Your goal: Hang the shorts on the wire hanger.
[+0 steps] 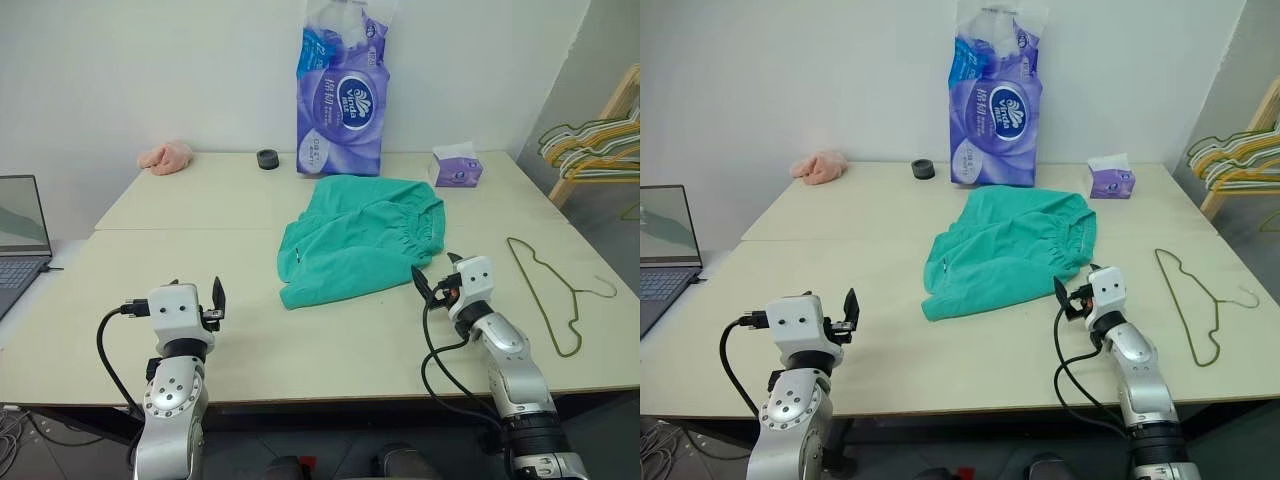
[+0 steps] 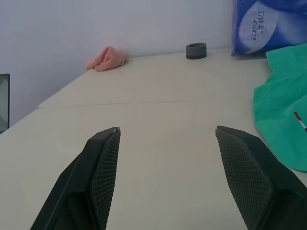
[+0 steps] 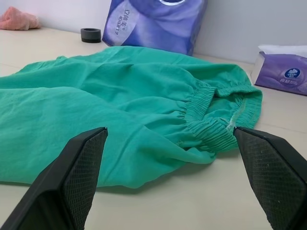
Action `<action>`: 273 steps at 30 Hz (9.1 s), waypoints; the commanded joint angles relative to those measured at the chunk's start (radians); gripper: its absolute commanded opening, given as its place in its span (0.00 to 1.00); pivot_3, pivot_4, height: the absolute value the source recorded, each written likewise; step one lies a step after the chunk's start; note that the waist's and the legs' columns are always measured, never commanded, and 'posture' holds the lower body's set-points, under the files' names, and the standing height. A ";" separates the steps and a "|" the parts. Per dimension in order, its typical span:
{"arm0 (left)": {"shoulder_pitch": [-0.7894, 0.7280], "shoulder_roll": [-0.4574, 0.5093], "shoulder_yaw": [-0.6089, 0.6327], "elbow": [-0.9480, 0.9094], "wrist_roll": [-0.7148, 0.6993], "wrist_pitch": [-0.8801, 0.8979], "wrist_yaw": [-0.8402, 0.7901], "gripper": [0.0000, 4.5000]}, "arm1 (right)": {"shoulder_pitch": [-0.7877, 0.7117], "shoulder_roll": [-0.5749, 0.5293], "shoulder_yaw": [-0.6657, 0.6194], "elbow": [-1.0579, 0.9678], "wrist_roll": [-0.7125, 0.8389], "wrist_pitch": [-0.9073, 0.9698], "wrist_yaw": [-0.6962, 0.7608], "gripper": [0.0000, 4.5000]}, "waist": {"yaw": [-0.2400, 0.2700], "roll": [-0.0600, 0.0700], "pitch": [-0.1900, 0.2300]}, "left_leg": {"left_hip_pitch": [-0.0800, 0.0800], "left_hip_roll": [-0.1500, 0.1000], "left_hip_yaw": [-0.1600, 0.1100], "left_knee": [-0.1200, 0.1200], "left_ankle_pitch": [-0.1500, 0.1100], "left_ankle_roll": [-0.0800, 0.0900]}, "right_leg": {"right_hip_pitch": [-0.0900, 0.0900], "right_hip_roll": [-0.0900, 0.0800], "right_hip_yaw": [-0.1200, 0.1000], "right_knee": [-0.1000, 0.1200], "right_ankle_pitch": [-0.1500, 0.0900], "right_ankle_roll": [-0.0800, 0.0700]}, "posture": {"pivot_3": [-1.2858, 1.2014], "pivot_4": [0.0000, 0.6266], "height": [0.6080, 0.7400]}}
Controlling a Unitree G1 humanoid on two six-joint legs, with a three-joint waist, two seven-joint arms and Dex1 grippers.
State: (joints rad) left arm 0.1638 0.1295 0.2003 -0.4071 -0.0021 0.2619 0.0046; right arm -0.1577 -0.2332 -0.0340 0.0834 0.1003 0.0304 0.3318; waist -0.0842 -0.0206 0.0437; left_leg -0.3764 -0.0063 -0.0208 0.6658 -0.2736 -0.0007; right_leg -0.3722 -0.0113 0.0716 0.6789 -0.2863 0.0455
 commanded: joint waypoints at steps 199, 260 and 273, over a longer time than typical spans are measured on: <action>-0.484 0.555 -0.246 0.049 -0.423 0.217 -0.928 1.00 | -0.590 -0.378 -0.185 1.037 0.018 0.477 -0.053 0.01 | -0.177 0.001 0.006 | 0.015 0.001 -0.007 -0.004 -0.002 0.000 | 0.025 0.002 -0.003 -0.015 -0.006 -0.004 | 0.41 0.05 1.00; -0.481 0.726 -0.262 0.273 -0.437 0.368 -1.176 0.68 | -0.568 -0.254 0.345 -0.165 -0.168 -0.214 0.553 0.00 | -0.192 0.012 0.017 | 0.010 0.000 -0.007 -0.004 -0.004 -0.001 | 0.017 -0.008 -0.003 -0.013 -0.003 0.001 | 0.40 0.04 1.00; -0.467 0.700 -0.254 0.258 -0.436 0.358 -1.151 0.01 | -0.552 -0.258 0.357 -0.186 -0.185 -0.221 0.563 0.00 | -0.192 0.011 0.019 | 0.010 0.000 -0.007 -0.004 -0.004 -0.001 | 0.017 -0.008 -0.003 -0.013 -0.003 0.001 | 0.40 0.05 1.00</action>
State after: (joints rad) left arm -0.2986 0.8331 -0.0773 -0.1181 -0.4274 0.6248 -1.1572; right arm -0.6977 -0.4899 0.3370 -0.0485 -0.0966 -0.1676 0.8878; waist -0.2761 -0.0094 0.0630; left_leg -0.3662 -0.0065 -0.0278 0.6620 -0.2772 -0.0016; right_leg -0.3550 -0.0193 0.0689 0.6657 -0.2891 0.0467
